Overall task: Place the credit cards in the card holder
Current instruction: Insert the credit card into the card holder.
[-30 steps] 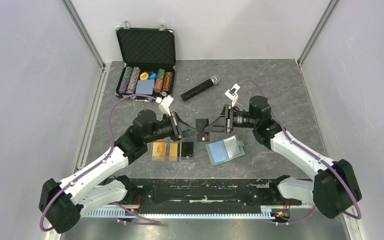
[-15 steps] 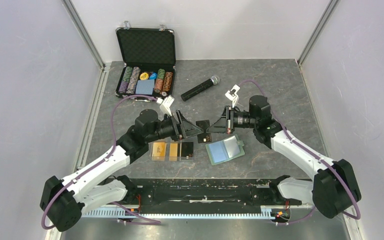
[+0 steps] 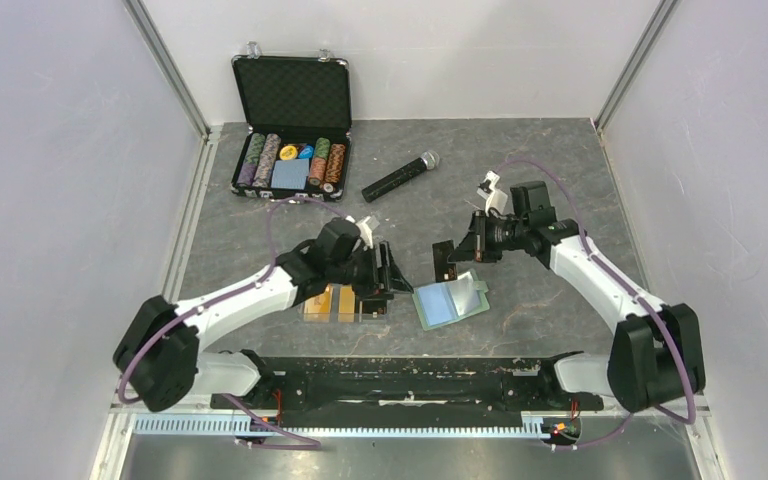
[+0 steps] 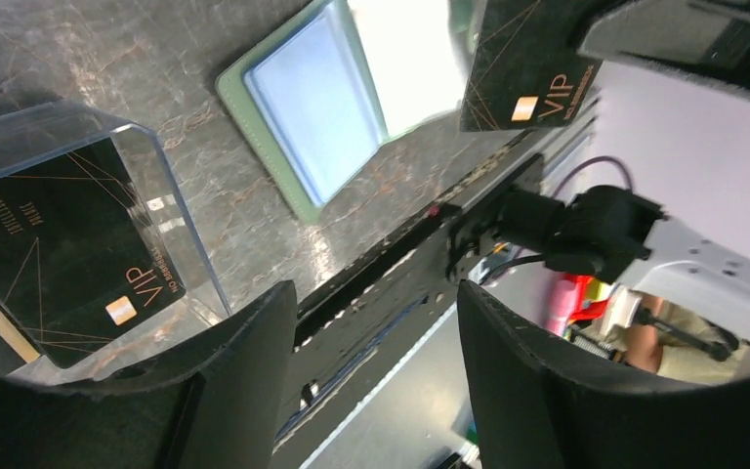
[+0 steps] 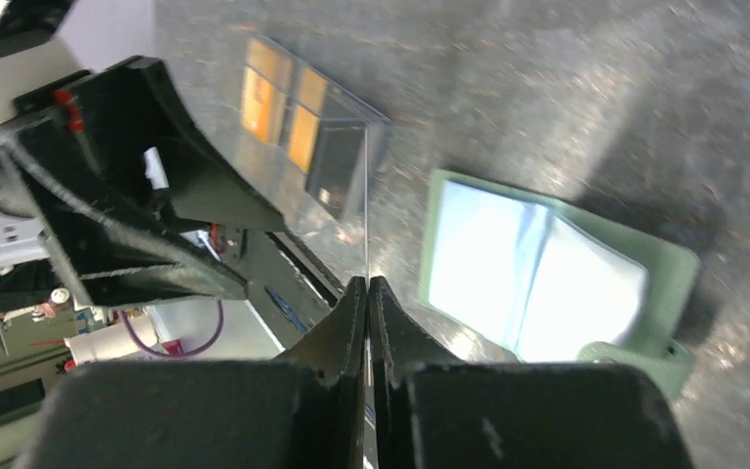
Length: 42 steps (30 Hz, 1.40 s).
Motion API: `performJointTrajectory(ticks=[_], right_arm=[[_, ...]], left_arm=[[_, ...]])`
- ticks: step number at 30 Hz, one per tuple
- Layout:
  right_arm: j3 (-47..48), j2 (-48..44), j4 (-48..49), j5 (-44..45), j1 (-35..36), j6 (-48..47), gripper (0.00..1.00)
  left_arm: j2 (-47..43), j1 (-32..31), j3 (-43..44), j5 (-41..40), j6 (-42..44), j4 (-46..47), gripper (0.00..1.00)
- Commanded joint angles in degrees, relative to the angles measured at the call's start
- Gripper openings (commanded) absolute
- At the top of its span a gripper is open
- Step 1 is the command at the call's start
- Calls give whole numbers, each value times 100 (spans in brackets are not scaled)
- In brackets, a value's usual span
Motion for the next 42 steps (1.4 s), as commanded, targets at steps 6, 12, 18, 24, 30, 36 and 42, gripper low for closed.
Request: performJointTrajectory(ticks=[6,12,18,24,30,36,42], right_arm=[[505,647,-1621,742,-192,-1265,0],[446,888,-1641,975,-206,-1539,0],[165,981,-1314,985,-202,-1750,0],[-186,1175,-834,774,-202,-1763,0],[-361,1392,-637,655,-202,-1777,0],[-466,1501,-550,472,-202,-1785,0],[-604,1510,-440,253,-202,-1643,0]], left_arm=[[1090,-574,1235,-465,966,-1148,64],[1780,-672,1720,-344,875,-1150,59],[2401,-709,2006,-377,778,-1330,57],[2766,-744,1959,-425,722,-1411,55],[3122,-849,2189,-629,1004,-1796,51],[3524,-963,2482,-863,1207,-2187,46],[3737,-1014,2654,-1178,1360,-2581,40]])
